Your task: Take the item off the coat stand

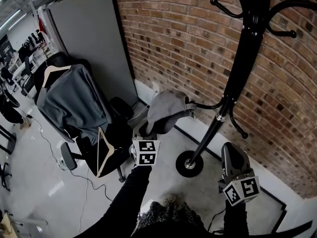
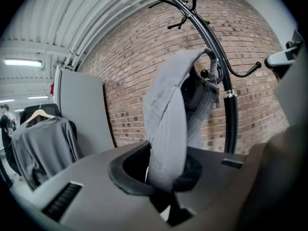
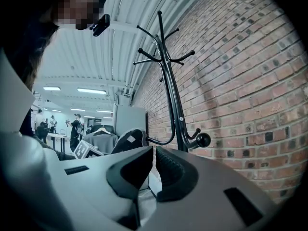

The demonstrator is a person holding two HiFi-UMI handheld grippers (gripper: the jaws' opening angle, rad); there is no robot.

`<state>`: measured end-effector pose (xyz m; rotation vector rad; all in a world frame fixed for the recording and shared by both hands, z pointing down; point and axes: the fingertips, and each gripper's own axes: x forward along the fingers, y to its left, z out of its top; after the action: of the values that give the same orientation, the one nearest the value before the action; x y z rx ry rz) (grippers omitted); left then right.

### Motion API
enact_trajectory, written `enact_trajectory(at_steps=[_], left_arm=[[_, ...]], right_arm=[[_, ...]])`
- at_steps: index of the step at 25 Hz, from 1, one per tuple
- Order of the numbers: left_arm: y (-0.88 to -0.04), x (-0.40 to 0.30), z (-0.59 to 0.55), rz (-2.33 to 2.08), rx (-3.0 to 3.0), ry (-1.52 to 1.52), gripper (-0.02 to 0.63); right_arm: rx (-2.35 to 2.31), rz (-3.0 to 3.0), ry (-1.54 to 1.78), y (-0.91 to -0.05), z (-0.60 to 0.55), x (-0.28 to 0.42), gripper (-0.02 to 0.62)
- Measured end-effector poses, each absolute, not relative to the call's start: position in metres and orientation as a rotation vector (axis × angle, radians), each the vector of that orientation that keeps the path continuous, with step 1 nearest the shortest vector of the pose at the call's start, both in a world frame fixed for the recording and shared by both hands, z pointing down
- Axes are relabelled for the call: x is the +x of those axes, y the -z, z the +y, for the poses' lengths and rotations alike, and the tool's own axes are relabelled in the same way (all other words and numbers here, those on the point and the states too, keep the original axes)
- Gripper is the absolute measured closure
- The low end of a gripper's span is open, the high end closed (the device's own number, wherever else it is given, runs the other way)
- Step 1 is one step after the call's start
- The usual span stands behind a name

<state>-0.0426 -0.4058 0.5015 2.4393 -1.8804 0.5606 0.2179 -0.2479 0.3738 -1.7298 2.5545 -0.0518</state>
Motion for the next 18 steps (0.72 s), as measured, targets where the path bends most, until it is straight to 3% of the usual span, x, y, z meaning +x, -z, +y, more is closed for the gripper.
enact_trajectory(at_steps=[18], left_arm=[[-0.472, -0.051, -0.313, -1.860, 2.482, -0.511, 0.558]], right_arm=[[-1.627, 2.591, -0.009, -0.358, -0.216, 0.203, 0.586]])
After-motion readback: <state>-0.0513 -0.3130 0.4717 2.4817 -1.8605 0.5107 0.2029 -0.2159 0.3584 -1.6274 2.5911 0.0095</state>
